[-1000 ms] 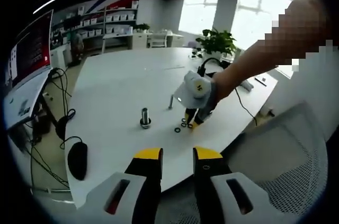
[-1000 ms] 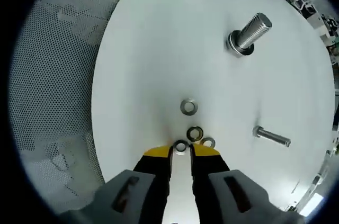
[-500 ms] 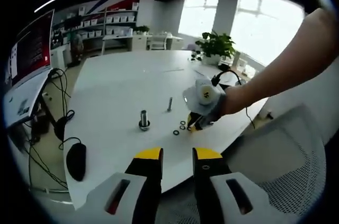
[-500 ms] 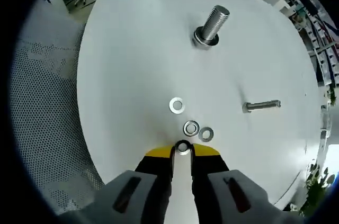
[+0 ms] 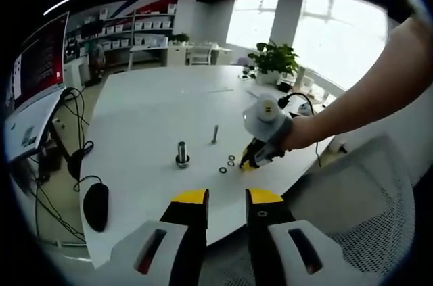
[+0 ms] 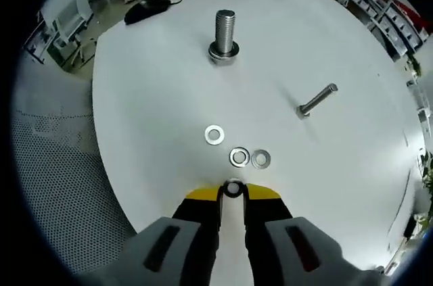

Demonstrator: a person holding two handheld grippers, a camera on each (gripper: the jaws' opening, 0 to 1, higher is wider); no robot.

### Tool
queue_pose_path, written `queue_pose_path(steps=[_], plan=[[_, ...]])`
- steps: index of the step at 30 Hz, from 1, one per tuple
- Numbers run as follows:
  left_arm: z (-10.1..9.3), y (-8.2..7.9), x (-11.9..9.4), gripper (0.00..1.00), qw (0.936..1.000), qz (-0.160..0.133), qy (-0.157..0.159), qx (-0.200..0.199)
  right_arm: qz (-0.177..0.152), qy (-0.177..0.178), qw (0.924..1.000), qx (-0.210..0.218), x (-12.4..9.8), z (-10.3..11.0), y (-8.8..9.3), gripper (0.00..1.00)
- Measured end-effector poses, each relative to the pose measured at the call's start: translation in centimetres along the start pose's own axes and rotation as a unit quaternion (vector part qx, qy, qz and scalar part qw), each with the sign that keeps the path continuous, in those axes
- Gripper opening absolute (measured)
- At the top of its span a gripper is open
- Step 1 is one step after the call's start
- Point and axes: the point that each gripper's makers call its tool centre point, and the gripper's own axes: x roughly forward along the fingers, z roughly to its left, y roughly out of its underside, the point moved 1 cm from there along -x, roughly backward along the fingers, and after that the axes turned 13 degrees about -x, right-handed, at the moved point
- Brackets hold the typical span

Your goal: Place the washer onto the threaded stud by aligning its center hole with the stud, sliding it down to the base, and recovering from edge contact or off-axis alignment until the washer reaches the visible bottom stop.

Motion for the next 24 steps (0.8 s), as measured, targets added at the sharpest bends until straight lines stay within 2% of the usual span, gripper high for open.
queue_pose_path(steps=[5,8,11,14,22,24], plan=[[0.07,-0.02,-0.03,0.19,1.0,-0.001,0.001,-0.001,0.005,0.001,0.9999,0.015,0.03,-0.22,-0.15,0.15],[0.24,-0.03,-0.02,0.19,1.0,-0.002,-0.001,-0.002,-0.003,0.008,0.9995,0.031,-0.07,-0.1,0.01,0.15],[0.17,-0.19,-0.11,0.19,1.0,-0.003,-0.001,-0.001,-0.012,0.008,0.9978,0.064,-0.23,0.01,-0.1,0.15],[0.17,-0.22,-0.14,0.19,1.0,-0.006,-0.001,-0.002,-0.015,0.008,0.9973,0.072,-0.31,0.04,-0.09,0.15],[0.2,-0.1,-0.08,0.19,1.0,-0.004,-0.001,-0.001,-0.014,0.023,0.9977,0.062,-0.35,0.34,-0.21,0.14],[0.07,-0.03,-0.08,0.19,1.0,-0.001,0.0,0.0,-0.01,0.022,0.9988,0.044,-0.31,0.2,-0.34,0.14]])
